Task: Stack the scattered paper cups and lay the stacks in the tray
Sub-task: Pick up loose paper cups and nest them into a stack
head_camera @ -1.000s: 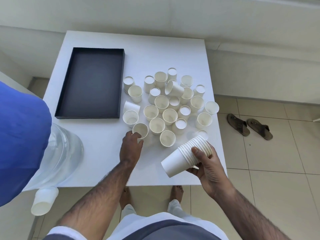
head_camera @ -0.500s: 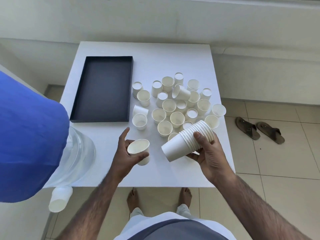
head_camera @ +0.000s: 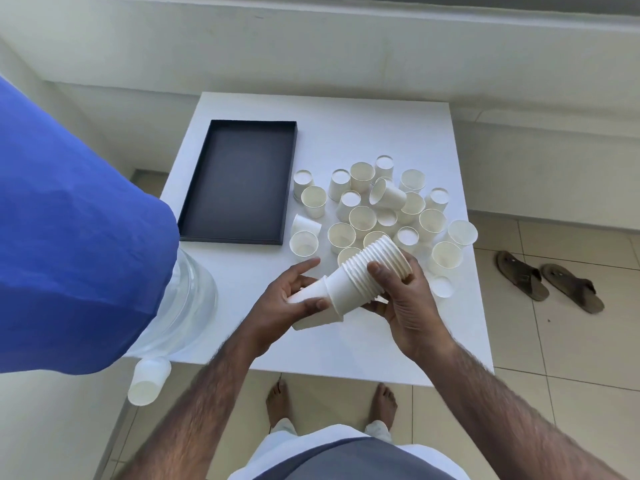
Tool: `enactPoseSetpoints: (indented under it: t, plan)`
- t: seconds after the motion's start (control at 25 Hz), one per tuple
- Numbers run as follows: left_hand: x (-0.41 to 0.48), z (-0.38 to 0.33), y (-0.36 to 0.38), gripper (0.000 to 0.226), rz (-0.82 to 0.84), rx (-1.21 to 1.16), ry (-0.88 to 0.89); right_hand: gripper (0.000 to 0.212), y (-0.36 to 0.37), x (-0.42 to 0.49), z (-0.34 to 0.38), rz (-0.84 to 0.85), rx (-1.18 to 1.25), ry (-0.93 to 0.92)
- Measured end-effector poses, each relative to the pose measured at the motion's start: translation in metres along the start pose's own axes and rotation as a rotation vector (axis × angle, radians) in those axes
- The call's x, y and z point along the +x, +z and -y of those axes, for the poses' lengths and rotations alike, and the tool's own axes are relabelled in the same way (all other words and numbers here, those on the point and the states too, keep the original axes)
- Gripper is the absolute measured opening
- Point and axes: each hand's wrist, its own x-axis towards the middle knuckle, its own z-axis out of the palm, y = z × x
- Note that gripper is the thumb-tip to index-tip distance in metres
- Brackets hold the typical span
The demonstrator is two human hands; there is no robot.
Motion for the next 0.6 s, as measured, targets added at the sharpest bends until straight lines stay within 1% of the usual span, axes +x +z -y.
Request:
enactPoseSetpoints:
  t: [0.16, 0.28, 0.32, 0.4, 0.44, 0.48, 0.52, 0.56, 0.6]
  plan:
    - [0.002, 0.003, 0.016, 0.066, -0.112, -0.147, -0.049, 0.064, 0.008, -0.01, -0.016, 0.012, 0.006, 0.027]
    - [0.006, 0.004, 0.036, 0.051, -0.295, -0.192, -0.114, 0.067, 0.013, -0.016, -0.027, -0.009, 0.012, 0.04]
    - [0.006, 0.005, 0.04, 0.051, -0.332, -0.208, -0.143, 0.068, 0.012, -0.017, -0.028, -0.021, 0.017, 0.044]
    - [0.008, 0.006, 0.045, 0.06, -0.303, -0.293, -0.183, 0.067, 0.006, -0.015, -0.026, -0.036, 0.033, 0.064]
    - [0.012, 0.009, 0.045, 0.065, -0.294, -0.327, -0.181, 0.066, 0.001, -0.013, -0.025, -0.046, 0.051, 0.08]
    - [0.018, 0.011, 0.044, 0.066, -0.315, -0.335, -0.167, 0.066, -0.004, -0.012, -0.024, -0.063, 0.074, 0.099]
    - [0.027, 0.016, 0.042, 0.058, -0.374, -0.281, -0.137, 0.066, -0.01, -0.012, -0.023, -0.081, 0.095, 0.114]
    - [0.041, 0.025, 0.036, 0.042, -0.469, -0.132, -0.105, 0.065, -0.015, -0.013, -0.023, -0.094, 0.108, 0.125]
    - [0.055, 0.035, 0.029, 0.032, -0.533, 0.091, -0.089, 0.064, -0.019, -0.015, -0.023, -0.099, 0.11, 0.131]
